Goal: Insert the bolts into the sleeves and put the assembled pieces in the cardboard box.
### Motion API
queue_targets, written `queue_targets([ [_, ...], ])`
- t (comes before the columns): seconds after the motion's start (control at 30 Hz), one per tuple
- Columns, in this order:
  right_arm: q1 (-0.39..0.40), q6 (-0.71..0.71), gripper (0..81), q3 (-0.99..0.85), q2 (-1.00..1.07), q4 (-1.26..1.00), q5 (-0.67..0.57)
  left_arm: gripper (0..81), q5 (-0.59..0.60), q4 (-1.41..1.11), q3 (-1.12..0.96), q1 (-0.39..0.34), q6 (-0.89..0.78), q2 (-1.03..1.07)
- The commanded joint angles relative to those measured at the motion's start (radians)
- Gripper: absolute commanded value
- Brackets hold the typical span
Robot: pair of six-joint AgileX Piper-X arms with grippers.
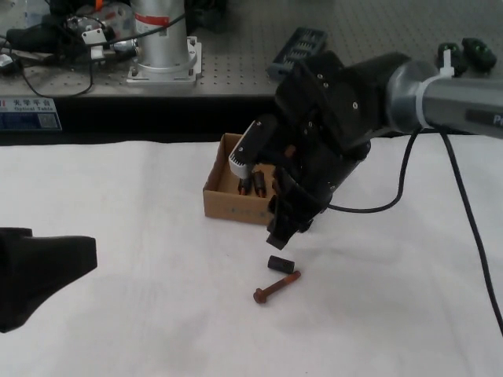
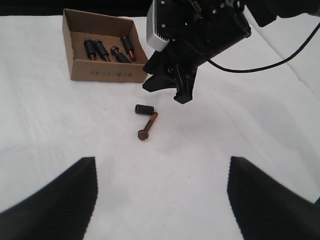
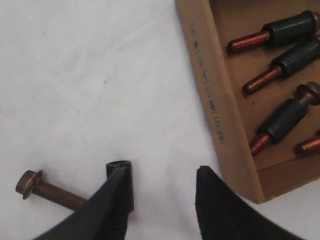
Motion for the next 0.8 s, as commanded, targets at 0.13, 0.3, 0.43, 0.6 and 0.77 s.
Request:
queue_targets([
  [0.13, -0.006, -0.015, 28.7, -0.012, 0.02, -0.001, -0.013, 52.6, -0.005, -0.005, -0.007, 0.002, 0.014, 0.038],
  [0.3, -0.006, -0.041, 28.6, -0.012, 0.042, -0.001, -0.013, 52.6, -0.005, -0.005, -0.007, 0.002, 0.014, 0.058],
  [0.43, -0.006, -0.041, 28.6, -0.012, 0.059, 0.002, -0.013, 52.6, -0.007, -0.005, -0.007, 0.002, 0.014, 0.059],
  [0.6, -0.006, -0.041, 28.6, -0.012, 0.074, 0.007, -0.019, 52.6, -0.047, -0.005, -0.007, 0.002, 0.014, 0.059],
  [0.77, -0.006, -0.033, 28.6, -0.012, 0.074, 0.009, -0.036, 52.6, -0.054, -0.005, -0.007, 0.002, 0.014, 0.059],
])
